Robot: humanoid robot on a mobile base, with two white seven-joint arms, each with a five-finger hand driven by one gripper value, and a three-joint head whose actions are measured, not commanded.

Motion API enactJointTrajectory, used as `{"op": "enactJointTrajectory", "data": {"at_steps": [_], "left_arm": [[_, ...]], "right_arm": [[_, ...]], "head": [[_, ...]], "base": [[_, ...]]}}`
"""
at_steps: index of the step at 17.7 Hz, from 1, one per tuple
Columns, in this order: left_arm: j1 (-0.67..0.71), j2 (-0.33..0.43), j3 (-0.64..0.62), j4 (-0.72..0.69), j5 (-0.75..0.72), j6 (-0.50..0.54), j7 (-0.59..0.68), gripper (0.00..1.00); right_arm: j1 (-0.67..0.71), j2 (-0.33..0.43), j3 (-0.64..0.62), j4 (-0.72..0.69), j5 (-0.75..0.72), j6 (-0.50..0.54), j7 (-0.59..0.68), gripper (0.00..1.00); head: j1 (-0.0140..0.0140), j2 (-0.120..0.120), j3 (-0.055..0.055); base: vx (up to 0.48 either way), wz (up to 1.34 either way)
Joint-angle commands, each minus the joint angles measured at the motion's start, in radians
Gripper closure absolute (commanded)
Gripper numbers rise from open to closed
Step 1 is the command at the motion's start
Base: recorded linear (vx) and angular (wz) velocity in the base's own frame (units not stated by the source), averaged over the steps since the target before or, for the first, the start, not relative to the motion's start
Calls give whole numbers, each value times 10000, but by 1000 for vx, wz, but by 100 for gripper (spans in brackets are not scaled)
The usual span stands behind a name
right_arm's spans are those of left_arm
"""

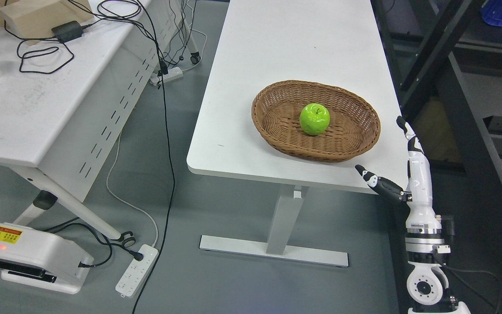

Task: Place green apple on left shelf middle layer
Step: 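Move the right hand toward the wicker basket as the robot approaches, then lower the right hand into the basket and close it around the green apple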

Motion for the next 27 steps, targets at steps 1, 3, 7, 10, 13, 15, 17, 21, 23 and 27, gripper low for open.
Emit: {"op": "enactJointTrajectory", "data": {"at_steps": [1,3,7,10,13,15,17,21,23,27], "left_arm": [[0,175,0,0,0,-5,6,0],[0,175,0,0,0,-5,6,0],[0,175,0,0,0,-5,6,0],[0,175,0,0,0,-5,6,0],[0,175,0,0,0,-5,6,0],[0,175,0,0,0,-5,6,0],[0,175,0,0,0,-5,-9,0],[0,175,0,0,0,-5,6,0],[0,175,0,0,0,-5,6,0],[0,175,0,0,0,-5,-9,0]], "right_arm": [[-267,-252,167,-401,435,35,1008,1],[-513,-191,351,-386,969,876,1010,2],[-652,314,567,-432,2721,1923,504,5],[-606,469,597,-462,2706,1893,534,5],[-484,438,1056,-463,2690,1847,672,4],[-300,438,1348,-432,2721,1831,1191,4],[-177,423,1471,-386,2797,1831,1713,4],[-237,438,1548,-279,2905,1877,1961,4],[-497,484,1564,-156,2920,1908,1977,4],[-912,714,1656,380,2936,1939,1977,4]], "head": [[0,0,0],[0,0,0],[0,1,0],[0,0,0],[0,0,0],[0,0,0],[0,1,0],[0,1,0],[0,1,0],[0,1,0]], "base": [[193,216],[191,214],[205,177],[195,92],[148,46],[90,19],[27,1],[23,2],[13,0],[0,0]]}}
